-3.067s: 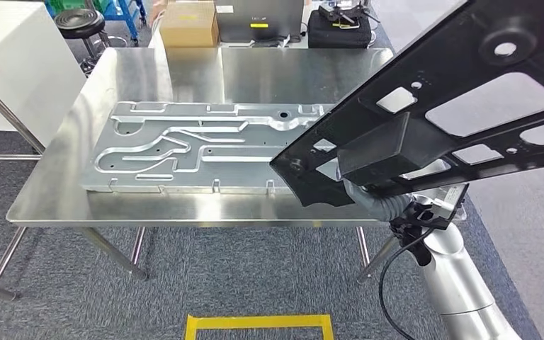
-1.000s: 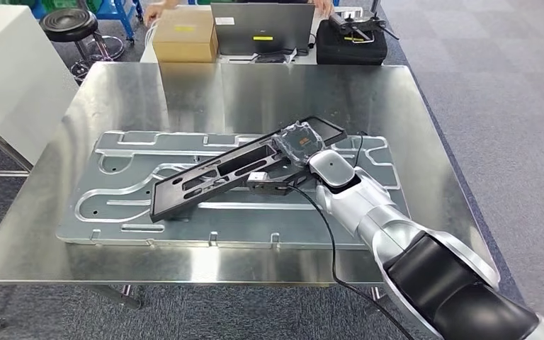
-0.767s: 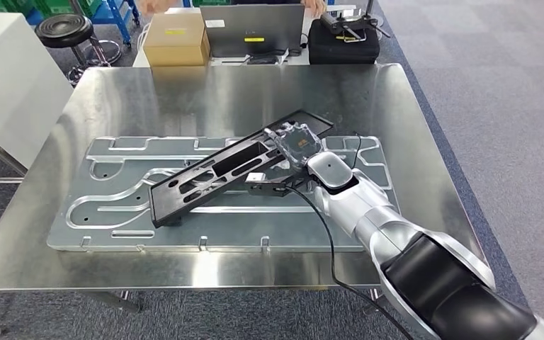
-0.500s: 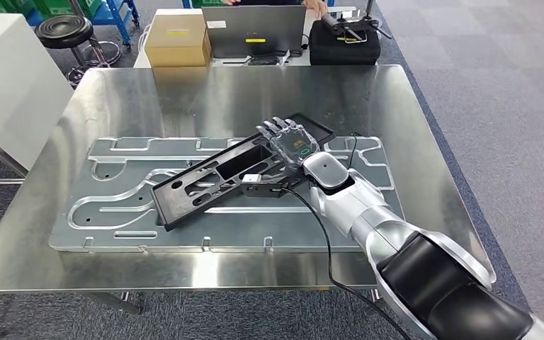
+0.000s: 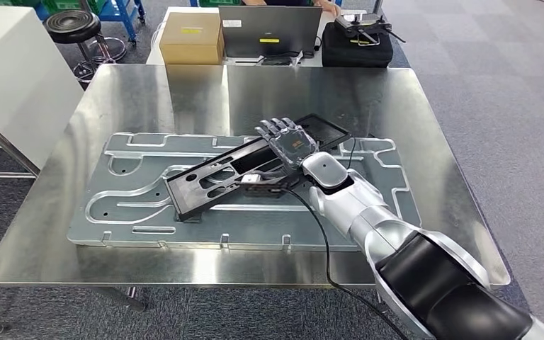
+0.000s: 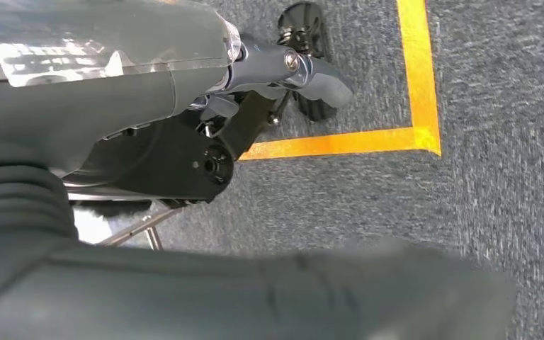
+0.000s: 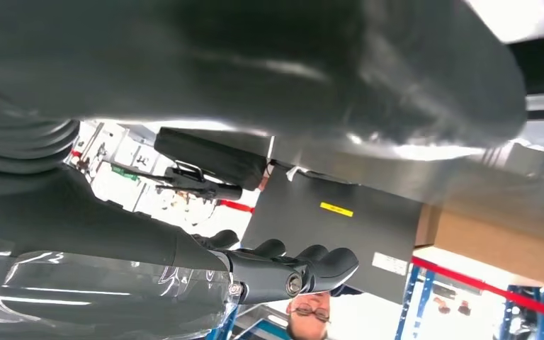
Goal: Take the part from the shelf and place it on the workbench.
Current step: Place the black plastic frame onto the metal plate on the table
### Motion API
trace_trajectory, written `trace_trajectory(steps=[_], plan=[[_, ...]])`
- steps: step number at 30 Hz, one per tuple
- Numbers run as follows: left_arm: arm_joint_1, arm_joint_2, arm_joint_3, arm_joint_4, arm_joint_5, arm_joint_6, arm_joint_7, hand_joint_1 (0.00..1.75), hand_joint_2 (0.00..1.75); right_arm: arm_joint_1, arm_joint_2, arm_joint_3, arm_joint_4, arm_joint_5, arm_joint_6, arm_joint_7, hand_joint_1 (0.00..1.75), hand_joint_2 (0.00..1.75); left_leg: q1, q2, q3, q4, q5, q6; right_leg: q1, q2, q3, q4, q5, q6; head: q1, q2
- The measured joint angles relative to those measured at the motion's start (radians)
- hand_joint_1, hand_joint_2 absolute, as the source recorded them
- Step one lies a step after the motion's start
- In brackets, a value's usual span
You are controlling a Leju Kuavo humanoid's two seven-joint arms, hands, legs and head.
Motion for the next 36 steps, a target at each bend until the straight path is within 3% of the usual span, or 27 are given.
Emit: trace_trajectory(steps=[2,5,7,9,11,12,14,16,17,20,21,22,25,26,27,28,31,32,34,36], plan=[[0.004,-0.003,0.005,0.000,0.000,-0.003,0.001,0.00,0.00,-0.003,0.000,-0.012,0.000,0.000,0.004,0.001,0.00,0.00,-0.001,-0.001,-0.006,0.001,0.003,-0.008,0.007,0.001,0.024,-0.059,0.016,-0.009,0.000,0.000],[0.010,-0.003,0.010,0.000,0.000,-0.005,0.001,0.00,0.00,-0.004,-0.001,-0.027,0.001,0.000,0.008,-0.001,0.00,0.00,-0.001,0.000,-0.011,0.001,0.001,-0.025,0.002,-0.001,0.025,-0.077,0.031,-0.017,0.000,0.000],[0.011,-0.003,0.012,0.000,0.000,-0.005,0.001,0.00,0.00,-0.004,-0.001,-0.034,0.001,0.000,0.009,-0.002,0.00,0.00,-0.001,0.002,-0.030,0.054,-0.049,-0.036,-0.004,-0.005,0.022,-0.090,0.045,-0.024,0.000,0.000],[0.012,-0.003,0.012,0.000,0.000,-0.005,0.000,0.00,0.00,-0.004,-0.001,-0.036,0.001,0.000,0.010,-0.002,0.00,0.00,0.004,0.004,-0.069,0.174,-0.130,-0.044,-0.003,-0.007,0.010,-0.092,0.056,-0.028,0.000,0.000],[0.013,-0.003,0.014,0.000,0.000,-0.005,0.000,0.00,0.00,-0.002,-0.001,-0.036,0.002,0.000,0.011,-0.002,0.00,0.00,0.009,0.005,-0.087,0.258,-0.168,-0.051,-0.004,-0.009,-0.006,-0.090,0.067,-0.026,0.000,0.000],[0.013,-0.002,0.015,0.000,0.000,-0.006,0.000,0.00,0.00,0.000,-0.001,-0.036,0.002,0.000,0.012,-0.002,0.00,0.00,0.012,0.005,-0.071,0.247,-0.160,-0.054,-0.004,-0.009,-0.013,-0.089,0.073,-0.024,0.000,0.000],[0.012,-0.002,0.017,0.000,0.000,-0.006,0.000,0.00,0.00,0.000,-0.001,-0.037,0.002,0.000,0.012,-0.002,0.00,0.00,0.016,0.006,0.011,0.124,-0.113,-0.056,-0.007,-0.008,-0.026,-0.085,0.083,-0.017,0.000,0.000],[0.011,-0.001,0.018,0.000,0.000,-0.006,0.000,0.00,0.00,-0.001,-0.001,-0.038,0.002,0.000,0.012,-0.002,0.00,0.00,0.013,0.005,0.077,0.008,-0.080,-0.049,-0.005,-0.008,-0.036,-0.081,0.093,-0.006,0.000,0.000],[0.011,-0.001,0.019,0.000,0.000,-0.007,0.000,0.00,0.00,-0.001,-0.002,-0.039,0.002,0.000,0.012,-0.002,0.00,0.00,0.010,0.004,0.086,-0.014,-0.076,-0.043,-0.004,-0.008,-0.040,-0.081,0.100,0.000,0.000,0.000],[0.012,-0.001,0.021,0.000,0.000,-0.008,0.001,0.00,0.00,-0.002,-0.004,-0.042,0.003,0.000,0.014,0.004,0.00,0.00,0.008,0.005,0.071,-0.019,-0.052,-0.023,-0.005,-0.008,-0.050,-0.089,0.115,0.017,0.000,0.000],[0.012,-0.001,0.023,0.000,0.000,-0.008,0.001,0.00,0.00,-0.003,-0.006,-0.045,0.003,0.000,0.016,0.008,0.00,0.00,0.010,0.006,0.064,-0.022,-0.042,-0.015,-0.006,-0.007,-0.058,-0.078,0.099,0.022,0.000,0.000],[0.012,-0.001,0.024,0.000,0.000,-0.009,-0.001,0.00,0.00,-0.004,-0.011,-0.050,0.003,0.000,0.016,0.013,0.00,0.00,0.012,0.008,0.057,-0.025,-0.032,-0.007,-0.007,-0.006,-0.072,-0.045,0.065,0.026,0.000,0.000],[0.012,-0.001,0.027,0.000,0.000,-0.012,-0.010,0.00,0.00,-0.008,-0.036,-0.067,0.003,0.001,0.016,0.025,0.00,0.00,0.009,0.011,0.030,-0.023,-0.012,0.004,-0.008,-0.005,-0.129,0.151,-0.065,0.033,0.000,0.000],[0.012,-0.001,0.028,0.000,0.000,-0.012,-0.014,0.00,0.00,-0.009,-0.049,-0.074,0.003,0.002,0.015,0.032,0.00,0.00,0.009,0.011,0.022,-0.020,-0.007,0.004,-0.008,-0.005,-0.133,0.197,-0.083,0.034,0.000,0.000],[0.013,-0.001,0.028,0.000,0.000,-0.012,-0.017,0.00,0.00,-0.012,-0.067,-0.080,0.002,0.005,0.014,0.039,0.00,0.00,0.008,0.009,0.013,-0.017,-0.004,0.004,-0.008,-0.005,-0.120,0.206,-0.081,0.035,0.000,0.000],[0.014,-0.001,0.028,0.000,0.000,-0.012,-0.021,0.00,0.00,-0.017,-0.087,-0.087,0.001,0.009,0.013,0.047,0.00,0.00,0.008,0.008,0.006,-0.012,-0.002,0.003,-0.008,-0.005,-0.088,0.175,-0.065,0.034,0.000,0.000],[0.017,-0.001,0.030,0.000,0.000,-0.013,-0.028,0.00,0.00,-0.052,-0.164,-0.112,-0.012,0.030,0.001,0.059,0.00,0.00,0.005,0.005,-0.014,0.005,0.003,-0.004,-0.005,-0.004,0.037,-0.007,-0.020,0.026,0.000,0.000],[0.018,-0.001,0.033,0.000,0.000,-0.014,-0.032,0.00,0.00,-0.064,-0.198,-0.122,-0.020,0.033,-0.010,0.060,0.00,0.00,0.003,0.004,-0.018,0.007,0.007,-0.009,-0.002,-0.005,0.055,-0.042,-0.017,0.021,0.000,0.000],[0.022,-0.001,0.037,0.000,0.000,-0.014,-0.045,0.00,0.00,-0.050,-0.298,-0.155,-0.062,-0.009,-0.064,0.064,0.00,0.00,0.005,-0.005,-0.021,0.006,0.019,-0.021,0.003,-0.014,0.058,-0.065,-0.014,0.011,0.000,0.000],[0.028,0.000,0.043,0.000,0.000,-0.014,-0.060,0.00,0.00,0.062,-0.463,-0.246,-0.164,-0.152,-0.170,-0.005,0.00,0.00,0.007,-0.010,-0.025,0.012,0.003,-0.028,0.002,-0.040,0.067,-0.083,-0.004,0.002,0.000,0.000]])
